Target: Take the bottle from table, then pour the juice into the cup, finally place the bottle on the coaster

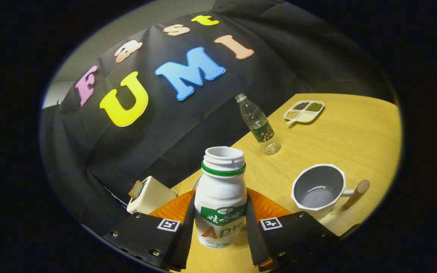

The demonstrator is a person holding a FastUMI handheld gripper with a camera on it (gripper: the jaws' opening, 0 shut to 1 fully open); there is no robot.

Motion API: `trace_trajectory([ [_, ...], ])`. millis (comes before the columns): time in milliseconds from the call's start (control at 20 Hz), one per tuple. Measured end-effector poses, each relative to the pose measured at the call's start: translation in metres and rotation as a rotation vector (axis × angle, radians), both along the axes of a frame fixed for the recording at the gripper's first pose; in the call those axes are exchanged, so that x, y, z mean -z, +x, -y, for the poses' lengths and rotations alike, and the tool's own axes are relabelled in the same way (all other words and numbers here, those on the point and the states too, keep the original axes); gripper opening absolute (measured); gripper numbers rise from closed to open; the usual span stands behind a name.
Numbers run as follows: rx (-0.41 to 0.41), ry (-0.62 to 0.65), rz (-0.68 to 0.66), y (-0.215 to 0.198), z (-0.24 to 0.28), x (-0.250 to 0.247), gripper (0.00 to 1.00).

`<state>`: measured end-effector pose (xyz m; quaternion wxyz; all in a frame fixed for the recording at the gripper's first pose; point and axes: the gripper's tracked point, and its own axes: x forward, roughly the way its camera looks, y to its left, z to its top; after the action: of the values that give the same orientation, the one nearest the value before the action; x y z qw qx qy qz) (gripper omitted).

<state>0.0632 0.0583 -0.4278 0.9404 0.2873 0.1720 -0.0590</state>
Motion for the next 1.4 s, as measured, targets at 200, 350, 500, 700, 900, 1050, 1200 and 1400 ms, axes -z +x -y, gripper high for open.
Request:
trace_trajectory([
  [200,-0.035,-0.165,0.064,0.006,-0.01,-0.014,0.62],
  [350,-0.052,-0.303,0.086,0.01,-0.014,-0.012,0.62],
  [500,-0.071,-0.457,0.082,0.016,-0.019,-0.007,0.62],
  [700,-0.135,-0.604,0.148,0.02,-0.041,-0.018,0.62],
  [900,-0.168,-0.644,0.144,0.04,-0.053,-0.005,0.62],
  [1050,-0.166,-0.619,0.121,0.046,-0.053,0.008,0.62],
  [1200,-0.153,-0.634,0.111,0.053,-0.041,0.015,0.62],
  [1400,-0.151,-0.609,0.098,0.058,-0.038,0.029,0.62],
])
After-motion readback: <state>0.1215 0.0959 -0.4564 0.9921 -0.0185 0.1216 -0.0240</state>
